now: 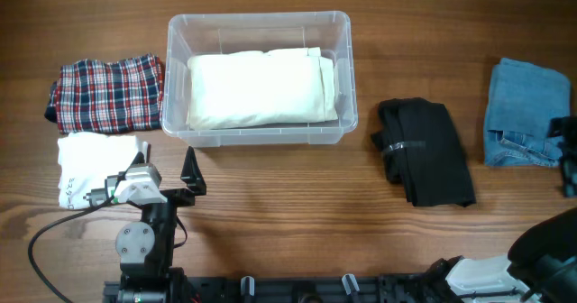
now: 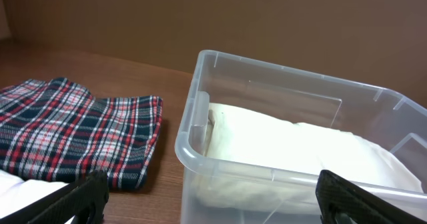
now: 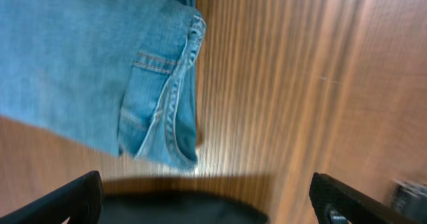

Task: Pack container
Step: 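Move the right gripper to the blue jeans and grasp them, then lift the blue jeans with the right gripper and carry them over the box, then lower the jeans into the box beside the cream cloth and press flat, then withdraw the right gripper up and to the right of the box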

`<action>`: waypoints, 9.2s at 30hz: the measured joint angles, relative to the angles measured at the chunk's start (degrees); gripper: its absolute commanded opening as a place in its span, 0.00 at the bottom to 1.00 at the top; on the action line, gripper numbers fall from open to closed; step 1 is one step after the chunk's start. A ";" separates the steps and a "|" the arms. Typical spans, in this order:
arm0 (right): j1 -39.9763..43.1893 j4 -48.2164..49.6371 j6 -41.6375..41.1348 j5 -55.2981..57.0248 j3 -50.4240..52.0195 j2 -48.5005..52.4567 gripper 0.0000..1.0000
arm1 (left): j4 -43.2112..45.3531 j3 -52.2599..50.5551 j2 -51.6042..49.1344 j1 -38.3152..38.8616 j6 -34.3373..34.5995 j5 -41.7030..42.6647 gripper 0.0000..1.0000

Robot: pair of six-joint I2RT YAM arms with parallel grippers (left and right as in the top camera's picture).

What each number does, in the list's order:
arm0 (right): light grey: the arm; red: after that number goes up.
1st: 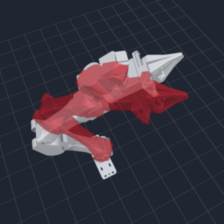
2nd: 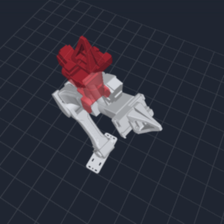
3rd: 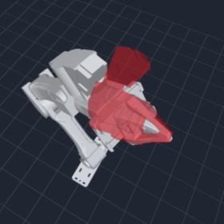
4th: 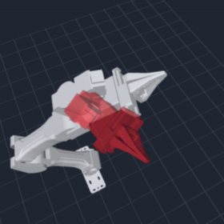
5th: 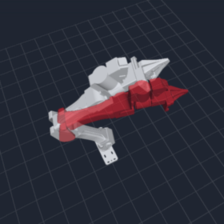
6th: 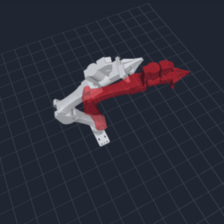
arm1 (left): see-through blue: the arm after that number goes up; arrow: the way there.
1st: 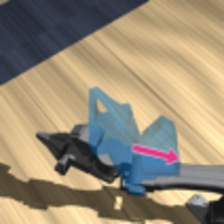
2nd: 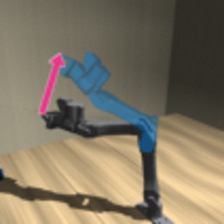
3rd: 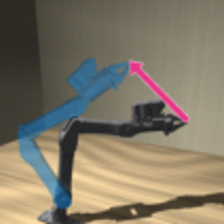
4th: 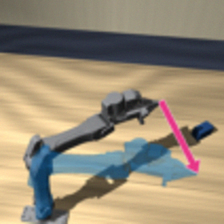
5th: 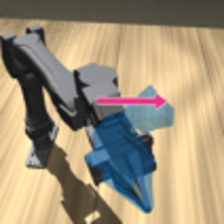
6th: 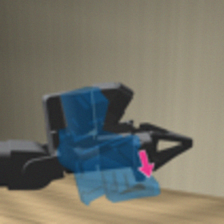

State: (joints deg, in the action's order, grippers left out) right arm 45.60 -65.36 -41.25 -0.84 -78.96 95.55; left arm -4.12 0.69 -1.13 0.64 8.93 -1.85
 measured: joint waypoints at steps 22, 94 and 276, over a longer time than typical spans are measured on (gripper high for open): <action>-0.07 36.39 -10.60 -4.31 20.11 0.15 1.00 | 0.00 0.00 0.00 0.00 0.00 0.00 1.00; -28.04 42.25 -16.55 -13.64 19.87 -28.09 0.04 | 0.00 0.00 0.00 0.00 0.00 0.00 1.00; -62.55 19.37 27.17 -2.38 -11.15 -10.97 1.00 | 0.00 0.00 0.00 0.00 0.00 0.00 1.00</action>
State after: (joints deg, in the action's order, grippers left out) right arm -16.95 -46.00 -14.09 -3.22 -90.11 84.58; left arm -4.12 0.69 -1.13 0.64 8.93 -1.85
